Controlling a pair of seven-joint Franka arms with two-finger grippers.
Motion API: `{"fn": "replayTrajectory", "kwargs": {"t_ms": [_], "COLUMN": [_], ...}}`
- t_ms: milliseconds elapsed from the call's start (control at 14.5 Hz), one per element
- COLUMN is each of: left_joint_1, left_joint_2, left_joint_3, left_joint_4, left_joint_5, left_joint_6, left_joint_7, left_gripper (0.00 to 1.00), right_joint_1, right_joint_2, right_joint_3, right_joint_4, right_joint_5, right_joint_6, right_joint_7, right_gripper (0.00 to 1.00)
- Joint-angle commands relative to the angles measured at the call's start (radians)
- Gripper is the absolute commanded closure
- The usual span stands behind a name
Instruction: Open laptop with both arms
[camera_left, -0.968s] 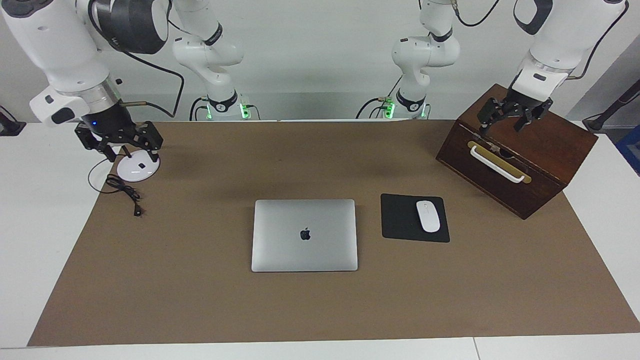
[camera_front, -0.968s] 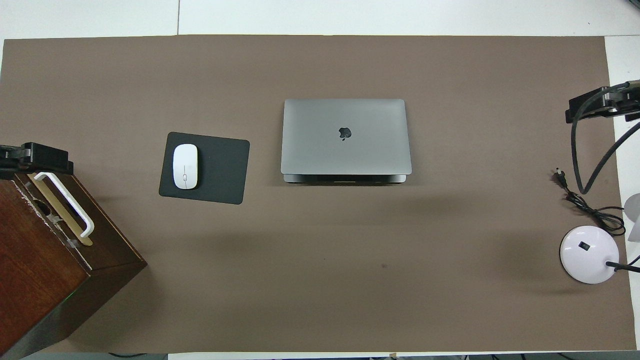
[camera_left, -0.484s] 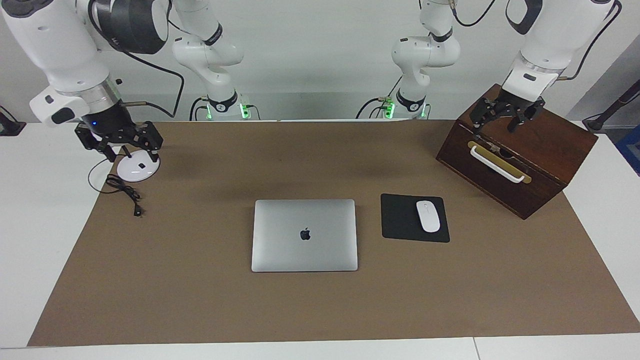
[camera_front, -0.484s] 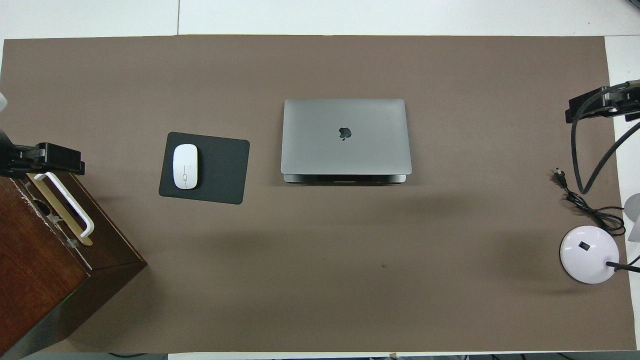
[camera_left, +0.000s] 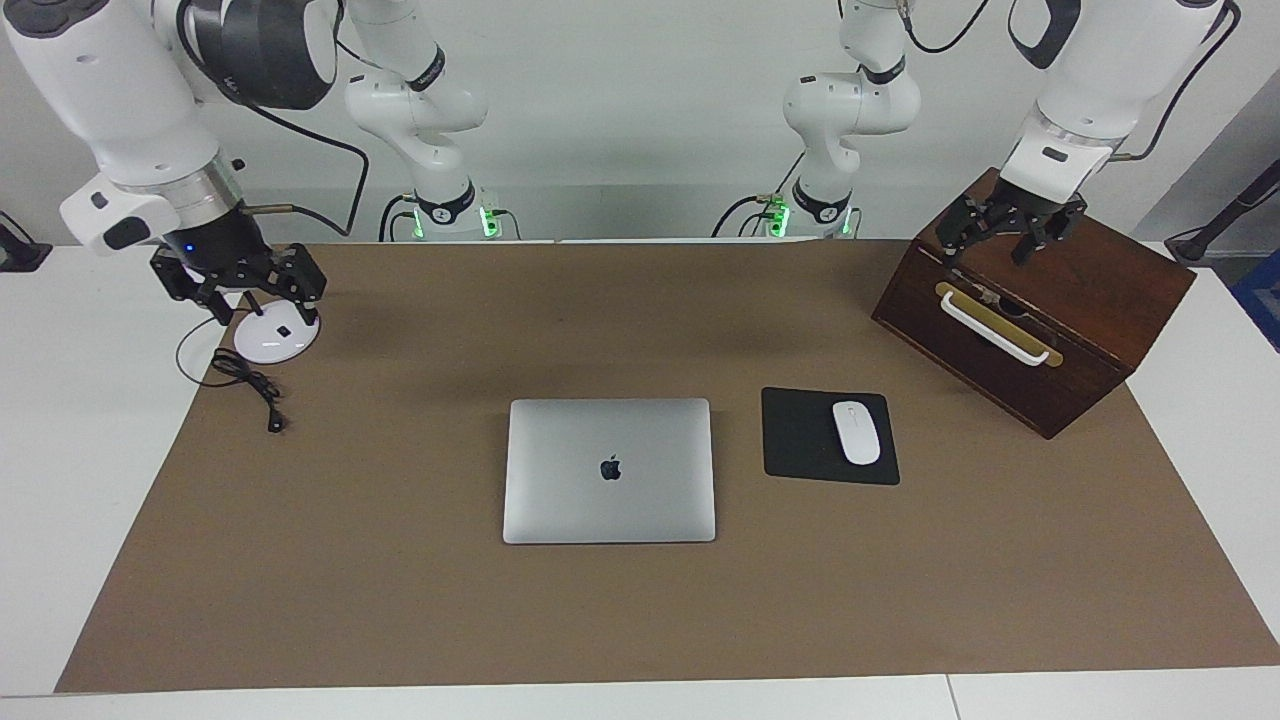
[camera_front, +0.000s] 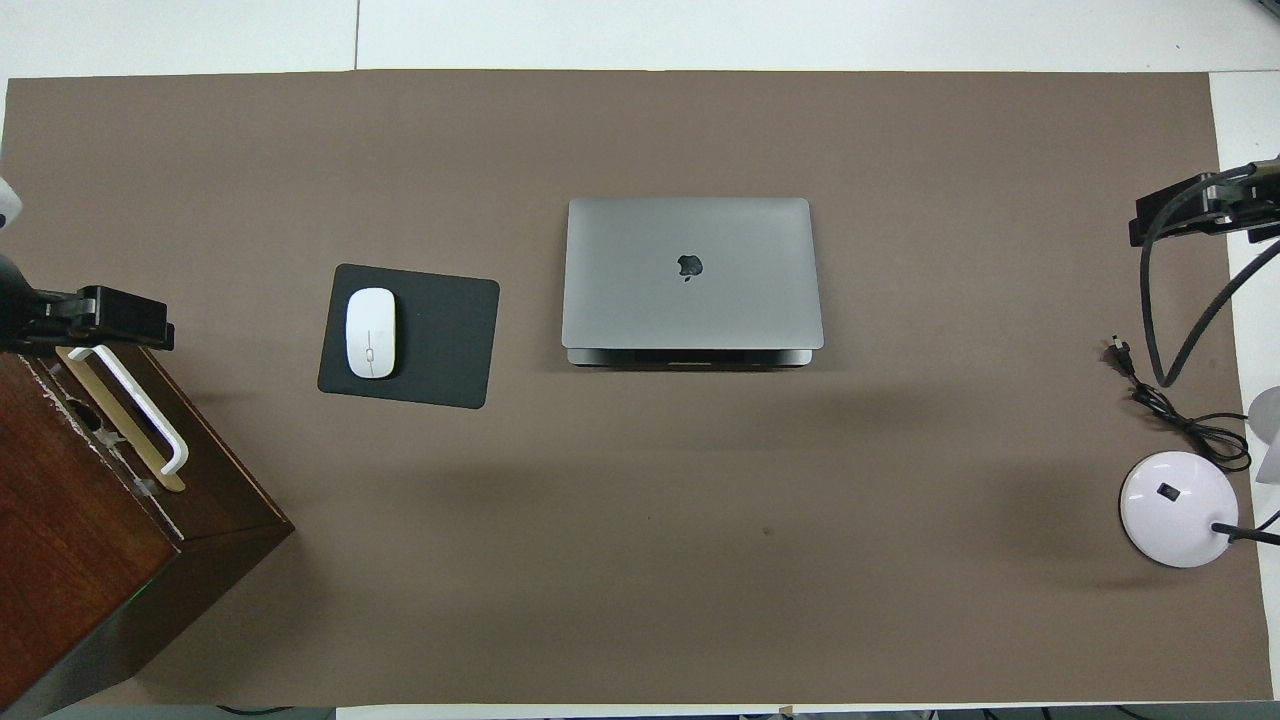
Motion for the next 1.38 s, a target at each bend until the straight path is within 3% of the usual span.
{"fn": "replayTrajectory", "kwargs": {"t_ms": [0,207,277,899,1314], "left_joint_1": [-0.012,-0.013,-0.020,-0.024,-0.050], "left_joint_2": [-0.016,-0.016,-0.016,-0.025,-0.110], "left_joint_3": [0.006,0.005,0.005,0.005,-0.001], "left_joint_4": [-0.019,-0.029,-0.029,-0.062,-0.286], "left_joint_5": [0.011,0.011,0.011,0.011,0.008], "left_joint_6": [0.011,0.030,0.047,0.097,0.391], "left_joint_7": [-0.061,-0.089,-0.092,-0.087,-0.078], "left_gripper": [0.21,0.96,1.00,1.00,1.00], "right_joint_1": [0.001,0.001,0.001,0.001,0.001], "right_joint_2": [0.015,0.015,0.015,0.015,0.013], "right_joint_3": [-0.003,-0.003,-0.003,-0.003,-0.003], "right_joint_4": [0.010,0.011,0.011,0.013,0.011], "right_joint_5": [0.015,0.015,0.015,0.016,0.019], "right_joint_6": [0.029,0.033,0.033,0.033,0.034], "right_joint_7": [-0.022,-0.023,-0.023,-0.025,-0.023], "right_gripper": [0.00,0.00,0.00,0.00,0.00]}}
